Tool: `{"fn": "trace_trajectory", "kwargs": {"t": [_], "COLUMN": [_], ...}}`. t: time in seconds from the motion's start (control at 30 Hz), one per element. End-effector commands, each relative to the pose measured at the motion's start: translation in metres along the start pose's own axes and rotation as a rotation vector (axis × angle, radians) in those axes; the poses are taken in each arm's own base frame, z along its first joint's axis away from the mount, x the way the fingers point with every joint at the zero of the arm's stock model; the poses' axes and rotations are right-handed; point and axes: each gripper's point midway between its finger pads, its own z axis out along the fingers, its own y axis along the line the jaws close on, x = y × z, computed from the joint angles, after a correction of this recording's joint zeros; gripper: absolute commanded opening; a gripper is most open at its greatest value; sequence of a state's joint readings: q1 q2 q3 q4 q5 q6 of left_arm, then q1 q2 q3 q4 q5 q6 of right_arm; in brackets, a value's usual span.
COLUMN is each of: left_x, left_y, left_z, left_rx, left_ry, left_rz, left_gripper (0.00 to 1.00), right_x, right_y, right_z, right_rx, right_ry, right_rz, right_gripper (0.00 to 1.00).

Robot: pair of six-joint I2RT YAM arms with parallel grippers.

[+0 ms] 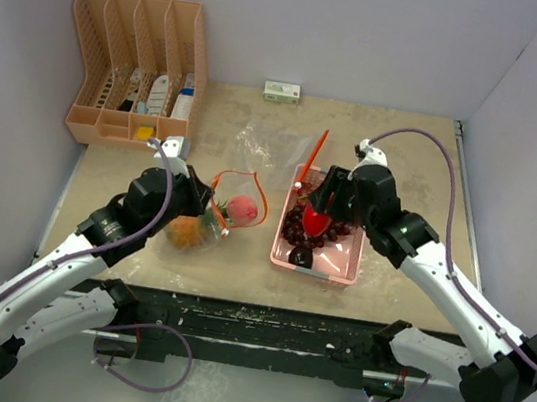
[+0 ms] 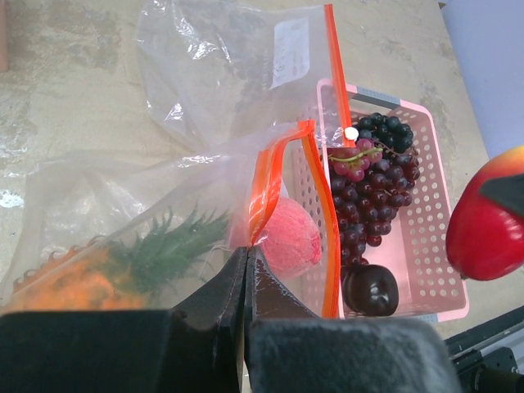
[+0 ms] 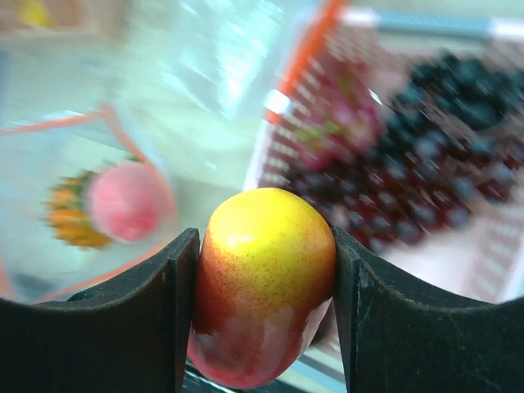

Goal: Place the food in the zip-top bag and seal the zipper
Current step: Pick up the fake fruit from the bin, then place the fake fruit in the zipper food storage bag.

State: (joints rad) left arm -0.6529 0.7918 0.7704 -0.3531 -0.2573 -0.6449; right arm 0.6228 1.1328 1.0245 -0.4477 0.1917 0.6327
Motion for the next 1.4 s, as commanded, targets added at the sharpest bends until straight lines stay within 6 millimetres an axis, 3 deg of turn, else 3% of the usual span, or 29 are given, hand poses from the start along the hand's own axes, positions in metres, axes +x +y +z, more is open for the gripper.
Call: {"fn": "trace_trajectory", "kwargs": {"t": [0.0,0.2,0.37,0.53,0.73,1.0,1.07,1.2,1.27,1.37], "left_x": [-0.013,-0.019,-0.022,-0.022,-0.027,-0.03,-0.03,-0.029,-0.028,-0.026], "left_y": [-0.012,-0.017,-0.019,-0.023,-0.028,-0.038,-0.037,-0.035,-0.035,-0.033], "left_z": [-0.001,-0.004,-0.004,-0.002,-0.003,-0.004,-0.004,-0.003,-0.002,0.0], "left_rx": [0.04,0.05,0.052,0.062,0.082,0.121,0.117,0.113,0.11,0.103], "left_ry": [-0.038,-0.036,-0.038,-0.032,-0.05,-0.044,-0.044,-0.049,-0.046,-0.041], "left_rz": [-0.038,-0.043,-0.051,-0.056,-0.076,-0.096,-0.097,-0.098,-0.096,-0.092], "left_gripper": [0.0,0.0,0.0,0.0,0.0,0.0,0.0,0.0,0.0,0.0], "right_x": [-0.061,-0.089,-0.086,-0.075,-0.041,-0.017,-0.007,0.012,0.016,0.022], "right_y": [0.08,0.128,0.169,0.175,0.17,0.199,0.204,0.209,0.215,0.223], "right_z": [-0.016,-0.008,-0.003,0.006,0.016,0.043,0.048,0.054,0.052,0.039], "right_rx": [-0.408,-0.58,-0.593,-0.585,-0.476,-0.502,-0.485,-0.502,-0.528,-0.584], "right_ry": [-0.253,-0.424,-0.515,-0.538,-0.547,-0.483,-0.443,-0.365,-0.338,-0.298], "right_rz": [0.053,0.168,0.186,0.267,0.313,0.287,0.273,0.249,0.185,0.094], "right_gripper": [0.33,0.26,0.26,0.26,0.29,0.32,0.38,0.72,0.98,1.0]}}
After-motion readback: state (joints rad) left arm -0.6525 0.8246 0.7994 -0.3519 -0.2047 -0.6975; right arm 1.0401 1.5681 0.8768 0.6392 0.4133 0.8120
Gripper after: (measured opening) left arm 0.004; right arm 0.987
